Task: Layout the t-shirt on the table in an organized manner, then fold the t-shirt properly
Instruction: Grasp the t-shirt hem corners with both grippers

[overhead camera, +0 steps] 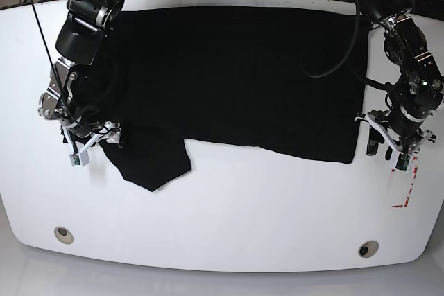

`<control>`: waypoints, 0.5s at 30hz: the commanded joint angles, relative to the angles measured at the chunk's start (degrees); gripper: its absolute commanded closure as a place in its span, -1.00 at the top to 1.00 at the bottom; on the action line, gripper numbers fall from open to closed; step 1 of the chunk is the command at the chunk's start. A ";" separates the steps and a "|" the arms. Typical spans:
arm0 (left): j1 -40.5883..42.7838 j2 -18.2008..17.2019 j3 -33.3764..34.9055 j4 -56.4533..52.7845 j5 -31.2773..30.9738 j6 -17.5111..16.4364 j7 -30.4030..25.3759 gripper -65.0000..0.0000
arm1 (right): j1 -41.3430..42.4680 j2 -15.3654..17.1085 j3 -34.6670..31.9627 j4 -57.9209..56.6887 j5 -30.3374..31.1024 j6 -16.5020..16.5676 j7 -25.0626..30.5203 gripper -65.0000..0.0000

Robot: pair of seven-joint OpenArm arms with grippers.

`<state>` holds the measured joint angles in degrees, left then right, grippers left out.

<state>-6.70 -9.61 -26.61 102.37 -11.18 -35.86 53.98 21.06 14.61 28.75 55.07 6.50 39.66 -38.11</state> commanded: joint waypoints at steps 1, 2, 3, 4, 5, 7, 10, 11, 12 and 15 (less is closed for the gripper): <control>-1.34 -0.72 -1.48 -0.61 -0.64 0.12 -1.36 -0.22 | 0.96 0.38 -0.93 0.54 0.66 0.34 -0.79 1.00; -1.43 -0.72 -1.83 -1.14 -0.64 0.12 -1.36 -0.22 | 0.96 0.38 -0.93 0.54 0.66 0.34 -0.79 0.99; -1.78 -0.72 -2.71 -2.72 -0.64 0.12 -1.36 -0.22 | 0.96 0.29 -1.19 0.54 0.66 0.34 -0.79 0.90; -2.40 -0.72 -3.06 -3.69 -0.64 0.12 -1.36 -0.22 | 0.96 0.11 -1.19 0.54 0.66 0.34 -0.79 0.81; -3.28 -0.72 -3.67 -5.36 -0.64 0.12 -1.36 -0.22 | 0.96 -0.15 -1.19 0.54 0.66 0.34 -0.79 0.68; -4.60 -0.81 -4.73 -8.52 -0.64 0.12 -1.36 -0.22 | 0.96 -0.24 -1.19 0.54 0.66 0.34 -0.71 0.39; -6.18 -2.13 -5.78 -12.48 -0.64 0.12 -1.36 -0.22 | 0.96 -0.33 -1.28 0.54 0.57 0.34 -0.35 -0.04; -6.97 -2.57 -5.70 -14.67 -0.73 0.12 -1.45 -0.22 | 0.96 -0.33 -1.28 0.54 0.40 0.34 -0.35 -0.26; -7.50 -2.83 -5.61 -15.82 -0.73 0.12 -1.45 -0.22 | 0.96 -0.33 -1.28 0.54 0.40 0.34 -0.27 -0.38; -9.43 -3.10 -5.70 -20.13 -0.73 0.12 -1.62 -0.21 | 0.96 -0.33 -1.37 0.54 0.40 0.34 -0.18 -0.67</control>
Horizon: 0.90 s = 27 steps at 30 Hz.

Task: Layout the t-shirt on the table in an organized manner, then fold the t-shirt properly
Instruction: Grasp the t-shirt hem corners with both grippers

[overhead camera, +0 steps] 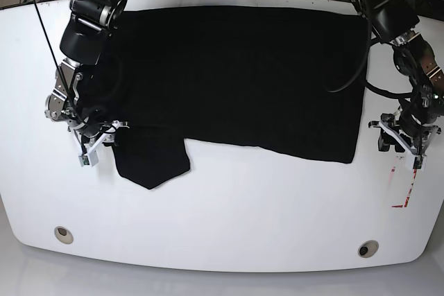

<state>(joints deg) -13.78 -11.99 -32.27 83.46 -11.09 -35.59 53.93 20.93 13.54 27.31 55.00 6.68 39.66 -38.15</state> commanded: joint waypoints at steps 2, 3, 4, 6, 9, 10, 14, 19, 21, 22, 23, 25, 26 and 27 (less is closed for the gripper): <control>-3.76 -0.80 -0.04 -4.12 -0.82 -0.14 -1.67 -0.21 | 1.09 0.75 -0.01 0.60 0.22 0.34 -0.13 -0.72; -4.72 -1.33 -0.12 -6.14 -0.82 -0.05 -1.93 -0.21 | 1.01 0.75 -0.01 0.60 0.22 0.34 -0.13 -0.72; -5.25 -1.77 -0.12 -7.11 -0.82 -0.05 -2.28 -0.21 | 0.92 0.75 -0.01 0.60 0.22 0.34 -0.13 -0.72; -6.31 -2.21 -0.04 -10.27 -0.73 0.39 -4.04 -0.21 | 0.92 0.75 -0.01 0.60 0.22 0.34 -0.13 -0.73; -7.54 -2.21 0.05 -14.85 -0.73 1.97 -6.68 -0.14 | 0.83 0.66 -0.01 0.60 0.22 0.34 -0.13 -0.73; -7.89 -2.21 0.05 -16.08 -0.73 2.32 -7.12 -0.08 | 0.83 0.66 -0.01 0.60 0.22 0.34 -0.13 -0.73; -9.82 -2.30 0.05 -21.18 -0.73 3.37 -8.00 0.30 | 0.83 0.66 -0.01 0.60 0.22 0.34 -0.13 -0.73; -10.61 -2.30 0.58 -23.37 -0.73 4.17 -8.09 0.38 | 0.83 0.66 -0.01 0.60 0.22 0.34 -0.22 -0.73; -10.79 -2.21 1.90 -23.37 -0.82 4.17 -8.09 0.38 | 0.83 0.66 -0.01 0.60 0.22 0.34 -0.22 -0.73; -10.79 -2.21 2.43 -23.37 -0.91 4.17 -8.09 0.38 | 0.83 0.66 -0.01 0.60 0.22 0.34 -0.22 -0.73; -10.79 -2.21 3.13 -23.37 -1.00 4.17 -8.09 0.38 | 0.83 0.66 -0.01 0.60 0.22 0.34 -0.22 -0.73; -10.79 -2.03 3.83 -23.37 -1.08 4.17 -8.09 0.37 | 0.74 0.66 -0.01 0.60 0.22 0.34 -0.22 -0.73; -10.79 -1.95 4.01 -23.37 -1.08 4.17 -8.09 0.37 | 0.74 0.66 -0.01 0.60 0.22 0.34 -0.22 -0.73; -10.79 -1.95 4.10 -23.37 -1.08 4.17 -8.09 0.37 | 0.74 0.66 -0.01 0.60 0.22 0.34 -0.31 -0.73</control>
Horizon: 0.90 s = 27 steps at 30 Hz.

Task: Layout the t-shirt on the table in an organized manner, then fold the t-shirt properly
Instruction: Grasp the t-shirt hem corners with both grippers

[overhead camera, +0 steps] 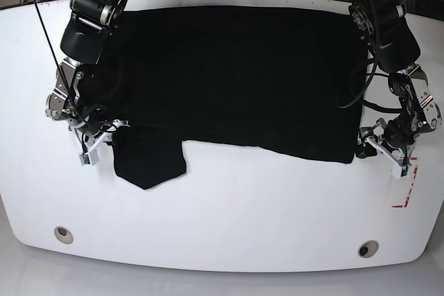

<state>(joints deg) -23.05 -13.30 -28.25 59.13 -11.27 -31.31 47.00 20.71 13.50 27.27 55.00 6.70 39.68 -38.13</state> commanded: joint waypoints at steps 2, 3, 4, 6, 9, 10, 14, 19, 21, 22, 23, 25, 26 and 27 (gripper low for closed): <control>-1.44 -0.02 0.16 0.95 -0.91 -0.12 -1.16 0.37 | 0.96 0.70 0.03 0.60 0.20 0.32 -0.33 -0.73; -1.44 0.33 0.16 0.95 -0.73 -0.12 -1.16 0.37 | 0.96 0.70 0.03 0.60 0.20 0.32 -0.33 -0.73; -1.44 1.04 0.16 0.95 -0.73 -0.12 -1.16 0.37 | 0.96 0.70 0.03 0.60 0.20 0.32 -0.33 -0.73; -1.44 1.56 0.16 0.95 -0.73 -0.12 -1.25 0.37 | 0.96 0.70 0.03 0.60 0.20 0.32 -0.33 -0.73; -1.17 1.74 0.16 0.95 -0.73 -0.03 -1.33 0.37 | 0.96 0.70 0.03 0.60 0.20 0.32 -0.33 -0.73; -1.17 1.83 0.16 0.95 -0.73 -0.03 -1.42 0.37 | 0.96 0.70 0.03 0.60 0.20 0.32 -0.33 -0.73; -0.91 2.27 0.16 0.69 -0.64 -0.03 -3.09 0.37 | 0.96 0.70 0.03 0.60 0.20 0.32 -0.33 -0.73; -1.26 3.06 0.16 -3.62 -0.64 -0.03 -4.32 0.37 | 0.96 0.70 0.03 0.60 0.38 0.32 -0.33 -0.73; -1.44 3.06 0.16 -5.55 -0.64 -0.03 -5.29 0.37 | 0.96 0.70 0.12 0.60 0.38 0.32 -0.33 -0.73; -1.44 3.06 0.16 -5.90 -0.64 -0.03 -5.64 0.37 | 0.96 0.70 0.12 0.60 0.38 0.32 -0.33 -0.73; -1.44 3.06 0.16 -7.13 -0.64 -0.03 -6.87 0.37 | 0.96 0.70 0.12 0.60 0.38 0.32 -0.33 -0.73; -1.44 3.06 0.16 -8.10 -0.64 0.06 -7.84 0.37 | 0.96 0.70 0.12 0.60 0.38 0.32 -0.33 -0.73; -1.44 3.06 0.16 -8.72 -0.64 0.06 -8.37 0.37 | 0.96 0.70 0.12 0.60 0.38 0.32 -0.33 -0.73; -1.52 3.06 0.25 -9.16 -0.64 0.06 -8.54 0.37 | 0.96 0.70 0.12 0.60 0.38 0.32 -0.33 -0.73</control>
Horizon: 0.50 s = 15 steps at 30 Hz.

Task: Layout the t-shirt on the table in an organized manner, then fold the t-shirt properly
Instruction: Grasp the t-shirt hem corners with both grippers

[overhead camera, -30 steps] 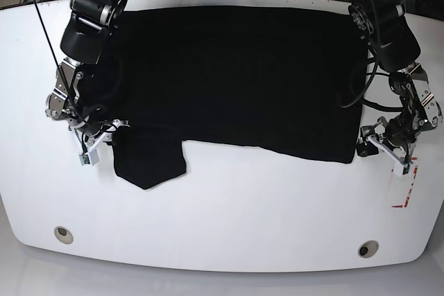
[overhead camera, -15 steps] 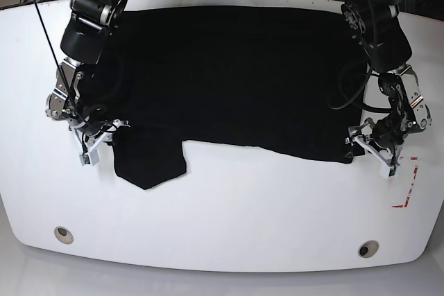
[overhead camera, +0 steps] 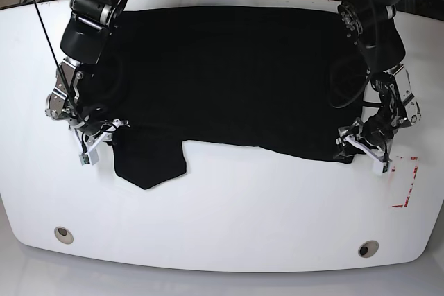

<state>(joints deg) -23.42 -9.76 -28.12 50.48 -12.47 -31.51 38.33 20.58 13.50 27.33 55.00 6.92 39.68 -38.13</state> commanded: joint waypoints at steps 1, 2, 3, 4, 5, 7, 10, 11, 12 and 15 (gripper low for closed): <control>-1.15 -0.48 0.12 -1.29 0.65 0.25 -0.22 0.37 | 1.09 0.70 0.05 0.60 0.16 0.32 -0.33 -0.73; -1.24 -0.48 0.21 -1.73 0.65 0.25 -0.30 0.37 | 1.09 0.70 0.05 0.60 0.16 0.32 -0.33 -0.73; -1.33 -0.48 0.21 -2.35 0.65 0.25 -0.39 0.37 | 1.09 0.70 0.05 0.60 0.16 0.32 -0.33 -0.73; -1.42 -0.48 0.21 -2.70 0.65 0.25 -0.57 0.37 | 1.09 0.70 0.05 0.60 0.16 0.32 -0.33 -0.73; -1.94 -0.48 0.21 -3.31 0.65 0.52 -0.92 0.37 | 1.09 0.70 0.05 0.60 0.16 0.32 -0.33 -0.73; -2.47 -0.48 0.91 -4.28 0.65 1.22 -1.10 0.37 | 1.09 0.70 0.05 0.60 0.16 0.32 -0.33 -0.73; -2.82 -0.48 2.23 -4.90 0.47 1.57 -0.92 0.36 | 1.09 0.70 0.05 0.60 0.16 0.32 -0.33 -0.73; -2.73 -0.39 2.84 -4.63 0.47 1.48 -0.74 0.35 | 1.09 0.70 0.05 0.60 0.16 0.32 -0.33 -0.73; -2.73 -0.31 3.20 -4.46 0.47 1.48 -0.66 0.32 | 1.09 0.70 0.05 0.60 0.16 0.32 -0.33 -0.73; -2.47 -0.22 5.48 -3.58 0.38 1.48 -0.66 0.13 | 1.09 0.70 0.05 0.60 0.16 0.32 -0.33 -0.73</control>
<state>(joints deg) -25.54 -10.02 -23.64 46.28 -12.86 -30.15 35.16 20.58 13.50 27.31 55.00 6.92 39.68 -38.13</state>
